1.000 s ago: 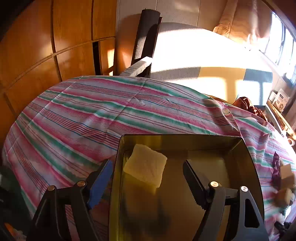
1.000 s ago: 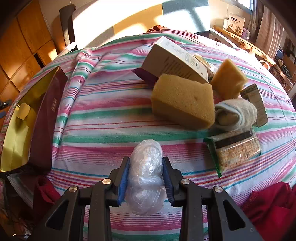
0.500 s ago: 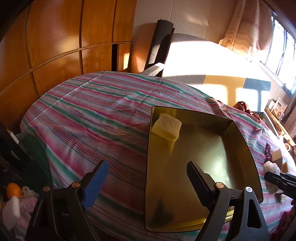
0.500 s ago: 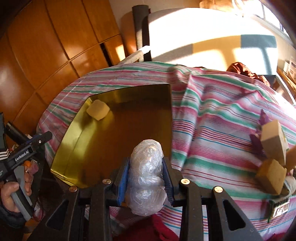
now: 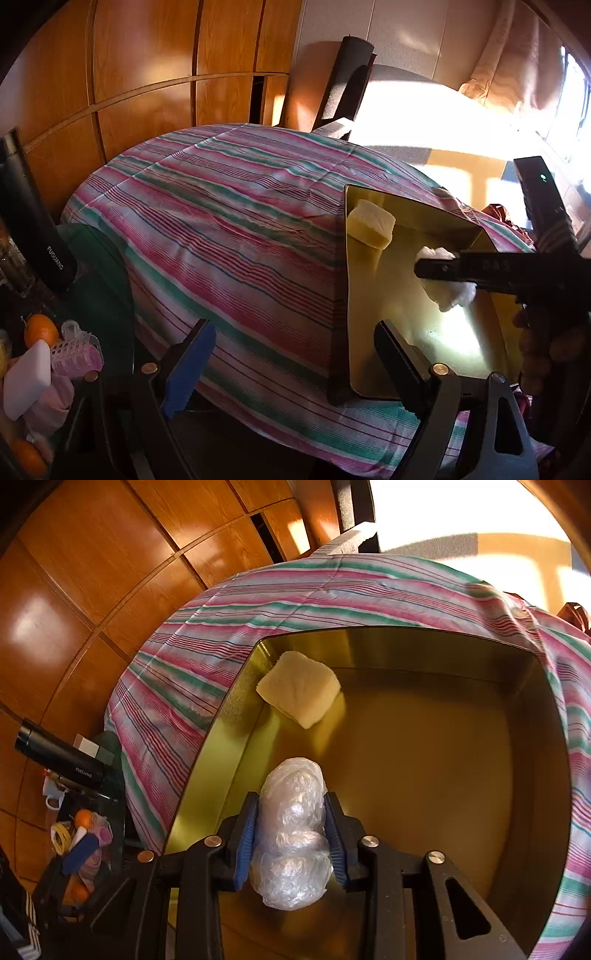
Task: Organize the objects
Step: 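Lower the plastic bundle into the tray beside the sponge, open right tool, then move both tools back from the tray to the item pile, then grasp the large yellow sponge with the left tool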
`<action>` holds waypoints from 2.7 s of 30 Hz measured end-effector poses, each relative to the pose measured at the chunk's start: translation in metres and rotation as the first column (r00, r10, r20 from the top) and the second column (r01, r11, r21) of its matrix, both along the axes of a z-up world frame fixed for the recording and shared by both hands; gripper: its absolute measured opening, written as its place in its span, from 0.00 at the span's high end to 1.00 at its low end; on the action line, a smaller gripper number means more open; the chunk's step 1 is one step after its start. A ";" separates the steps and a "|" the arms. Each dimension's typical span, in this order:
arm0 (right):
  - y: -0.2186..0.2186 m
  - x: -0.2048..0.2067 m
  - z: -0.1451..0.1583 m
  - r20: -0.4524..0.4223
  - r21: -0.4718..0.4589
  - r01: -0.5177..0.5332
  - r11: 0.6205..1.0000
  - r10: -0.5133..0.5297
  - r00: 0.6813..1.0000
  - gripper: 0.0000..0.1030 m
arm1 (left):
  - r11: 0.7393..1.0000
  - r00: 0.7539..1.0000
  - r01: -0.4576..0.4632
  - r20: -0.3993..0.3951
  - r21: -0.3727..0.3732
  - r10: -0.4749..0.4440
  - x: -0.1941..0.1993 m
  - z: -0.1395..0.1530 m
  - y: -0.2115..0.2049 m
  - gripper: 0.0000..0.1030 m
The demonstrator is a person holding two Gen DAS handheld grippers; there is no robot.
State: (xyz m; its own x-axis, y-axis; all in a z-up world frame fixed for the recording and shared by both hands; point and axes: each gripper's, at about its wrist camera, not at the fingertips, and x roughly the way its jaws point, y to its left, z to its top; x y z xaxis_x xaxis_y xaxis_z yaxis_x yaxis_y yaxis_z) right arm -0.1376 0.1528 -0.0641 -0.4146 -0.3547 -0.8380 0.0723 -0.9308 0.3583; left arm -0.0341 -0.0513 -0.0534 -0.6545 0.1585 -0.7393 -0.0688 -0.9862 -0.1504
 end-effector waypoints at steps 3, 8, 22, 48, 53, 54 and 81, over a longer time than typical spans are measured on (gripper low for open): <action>-0.011 -0.024 -0.008 0.037 -0.055 0.016 0.998 -0.014 0.999 0.62 | 1.000 1.000 -0.009 0.008 0.003 0.009 0.002 -0.003 -0.006 0.14; -0.015 -0.033 -0.008 0.035 -0.066 0.049 0.997 -0.047 0.998 0.54 | 1.000 0.999 -0.029 0.015 0.003 0.029 0.003 -0.007 -0.015 0.13; 0.014 0.029 0.030 -0.124 0.105 0.078 0.991 -0.065 0.990 0.40 | 0.999 1.000 -0.009 -0.029 -0.036 0.008 0.009 0.005 0.002 0.10; 0.164 0.150 0.064 -0.247 0.142 0.365 0.920 -0.324 0.913 0.28 | 0.978 0.980 0.183 -0.058 -0.102 -0.189 0.019 0.028 0.084 0.07; 0.231 0.181 0.068 -0.244 0.139 0.489 0.861 -0.449 0.860 0.28 | 0.963 0.965 0.253 -0.052 -0.090 -0.258 0.019 0.031 0.106 0.07; 0.247 0.190 0.069 -0.246 0.137 0.523 0.841 -0.483 0.841 0.27 | 0.958 0.959 0.271 -0.056 -0.091 -0.276 0.019 0.033 0.112 0.07; 0.443 0.361 0.030 -0.121 -0.364 0.865 0.345 -0.939 0.323 0.18 | 0.645 0.639 0.764 0.116 0.022 -0.761 0.055 0.018 0.429 0.00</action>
State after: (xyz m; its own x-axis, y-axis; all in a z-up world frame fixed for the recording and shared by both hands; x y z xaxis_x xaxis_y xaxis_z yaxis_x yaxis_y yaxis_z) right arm 0.2234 0.5953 -0.0341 -0.7621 0.2557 -0.5948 -0.6447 -0.3842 0.6608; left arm 0.0212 0.3773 -0.0355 -0.2295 0.5450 -0.8064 -0.7837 -0.5948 -0.1790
